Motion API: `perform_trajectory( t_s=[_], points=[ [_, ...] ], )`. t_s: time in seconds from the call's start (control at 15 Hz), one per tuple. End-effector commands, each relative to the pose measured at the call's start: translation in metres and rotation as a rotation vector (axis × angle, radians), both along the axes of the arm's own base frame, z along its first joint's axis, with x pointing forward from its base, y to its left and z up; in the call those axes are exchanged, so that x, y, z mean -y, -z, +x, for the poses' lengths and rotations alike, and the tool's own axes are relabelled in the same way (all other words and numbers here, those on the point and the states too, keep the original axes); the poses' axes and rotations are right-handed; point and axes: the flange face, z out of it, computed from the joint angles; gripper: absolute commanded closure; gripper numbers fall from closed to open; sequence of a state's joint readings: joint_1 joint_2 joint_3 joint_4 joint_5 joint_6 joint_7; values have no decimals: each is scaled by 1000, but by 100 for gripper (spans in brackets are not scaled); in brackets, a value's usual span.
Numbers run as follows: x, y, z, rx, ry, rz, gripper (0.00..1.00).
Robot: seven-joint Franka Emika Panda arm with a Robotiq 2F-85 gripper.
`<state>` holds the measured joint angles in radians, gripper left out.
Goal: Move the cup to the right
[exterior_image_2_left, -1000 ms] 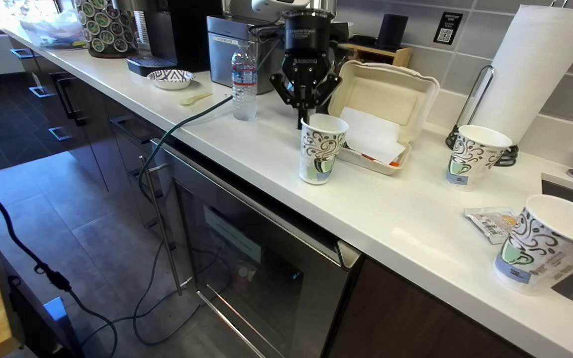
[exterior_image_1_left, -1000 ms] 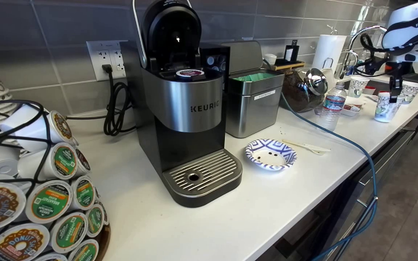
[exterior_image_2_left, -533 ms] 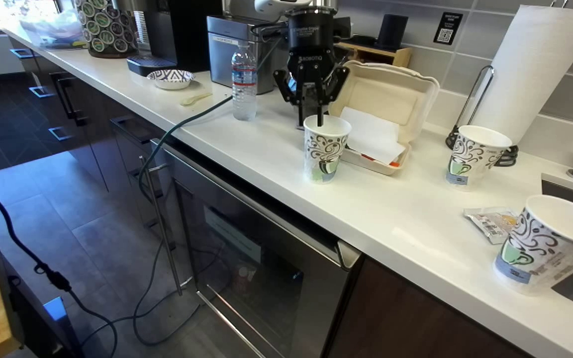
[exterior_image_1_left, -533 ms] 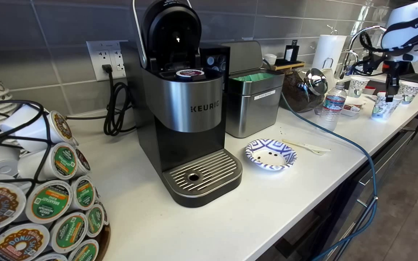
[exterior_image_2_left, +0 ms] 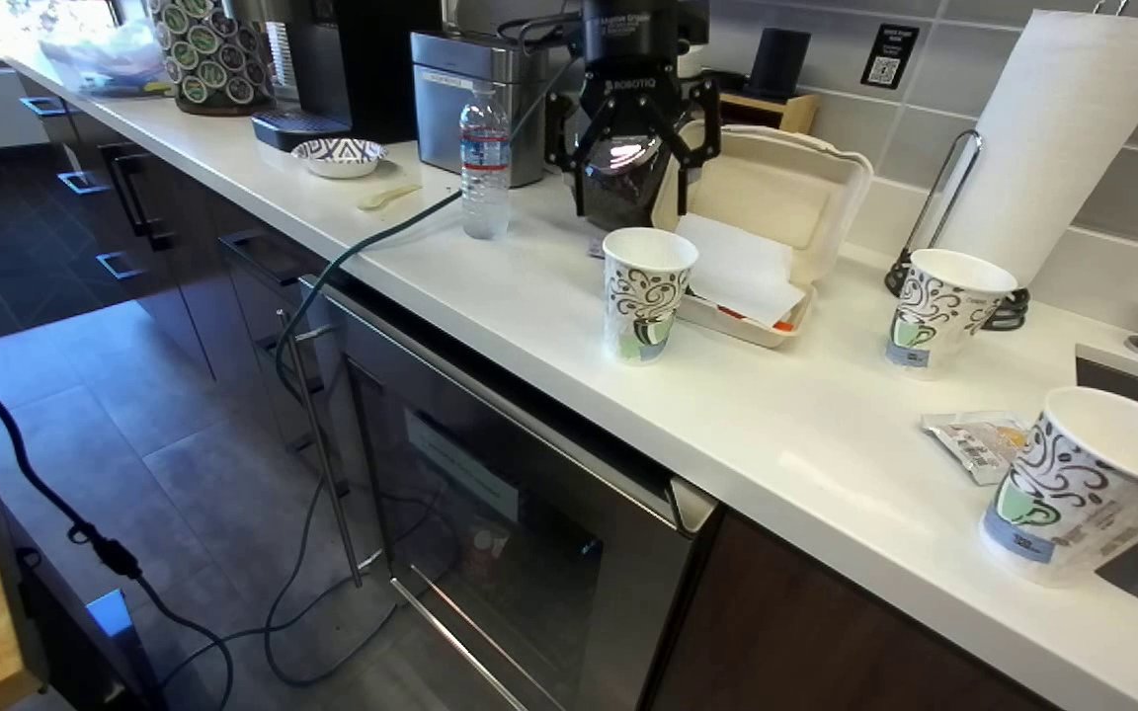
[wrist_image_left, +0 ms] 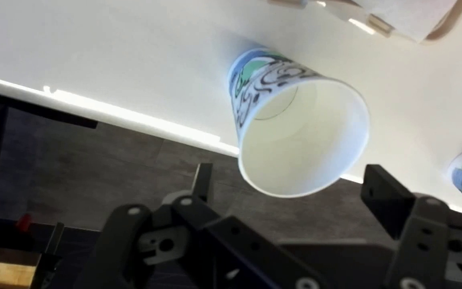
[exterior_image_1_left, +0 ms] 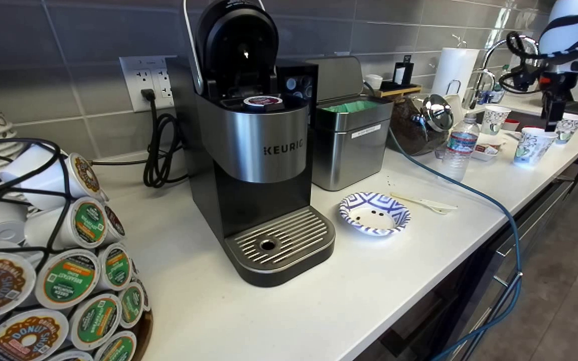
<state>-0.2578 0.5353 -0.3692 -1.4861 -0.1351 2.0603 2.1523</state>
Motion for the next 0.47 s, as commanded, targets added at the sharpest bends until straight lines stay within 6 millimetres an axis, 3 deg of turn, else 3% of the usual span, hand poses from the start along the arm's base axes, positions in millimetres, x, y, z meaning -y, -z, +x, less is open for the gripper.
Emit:
perform_trajectory(
  t_s=[0.0, 0.13, 0.2, 0.4],
  points=[
    [23, -49, -27, 53, -133, 127, 0],
    [47, -69, -41, 98, -228, 153, 0],
    [34, -55, -28, 60, -156, 100, 0],
    [54, -75, -45, 94, -210, 118, 0]
  ],
)
